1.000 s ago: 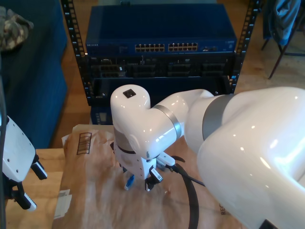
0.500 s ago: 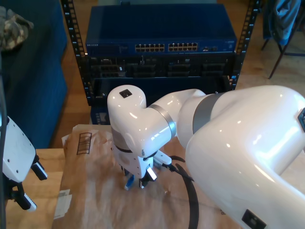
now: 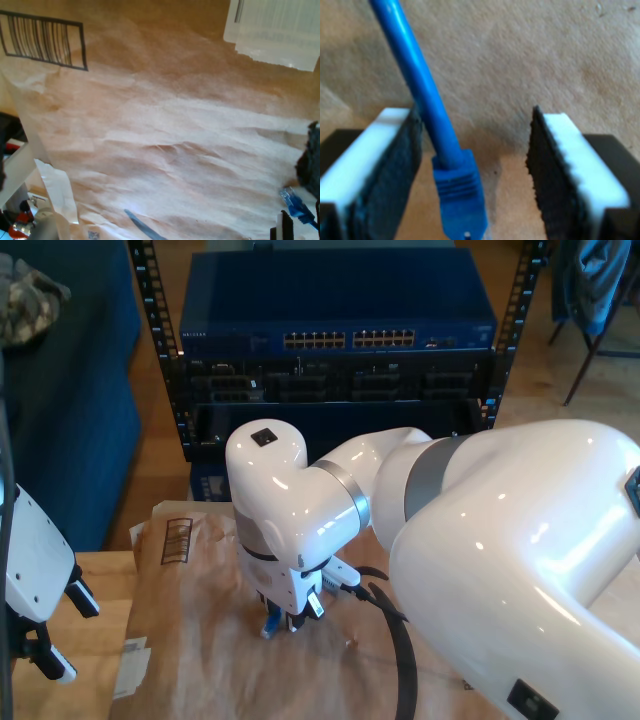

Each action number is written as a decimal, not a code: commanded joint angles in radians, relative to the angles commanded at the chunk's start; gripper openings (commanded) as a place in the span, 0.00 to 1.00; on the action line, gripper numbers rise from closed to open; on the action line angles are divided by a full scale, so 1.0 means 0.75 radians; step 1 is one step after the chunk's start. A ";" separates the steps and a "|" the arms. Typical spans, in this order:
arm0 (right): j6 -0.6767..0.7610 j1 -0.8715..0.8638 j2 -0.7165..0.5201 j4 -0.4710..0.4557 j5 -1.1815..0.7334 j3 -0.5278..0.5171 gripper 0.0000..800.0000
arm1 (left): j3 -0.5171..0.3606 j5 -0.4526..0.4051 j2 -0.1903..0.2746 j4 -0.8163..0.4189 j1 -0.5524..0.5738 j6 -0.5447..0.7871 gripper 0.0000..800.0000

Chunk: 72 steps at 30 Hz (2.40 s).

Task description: Grab the cable and plug it in

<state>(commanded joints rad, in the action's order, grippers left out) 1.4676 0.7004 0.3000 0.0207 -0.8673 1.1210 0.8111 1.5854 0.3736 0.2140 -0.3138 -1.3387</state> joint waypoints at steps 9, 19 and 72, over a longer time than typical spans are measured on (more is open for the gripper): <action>0.074 -0.006 -0.002 0.002 0.023 -0.004 0.03 | 0.002 0.000 0.000 0.000 0.002 0.000 1.00; 0.225 -0.096 -0.233 0.010 -0.076 -0.031 0.02 | 0.010 0.004 0.014 0.045 0.012 -0.012 1.00; 0.524 -0.487 -1.172 0.589 -0.291 -0.151 0.03 | 0.258 0.213 -0.072 1.131 0.113 -0.245 1.00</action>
<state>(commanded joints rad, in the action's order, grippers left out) 1.8604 0.3353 -0.5792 0.4626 -1.0852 1.0075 1.0044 1.7449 0.3199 1.0625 -0.2294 -1.5228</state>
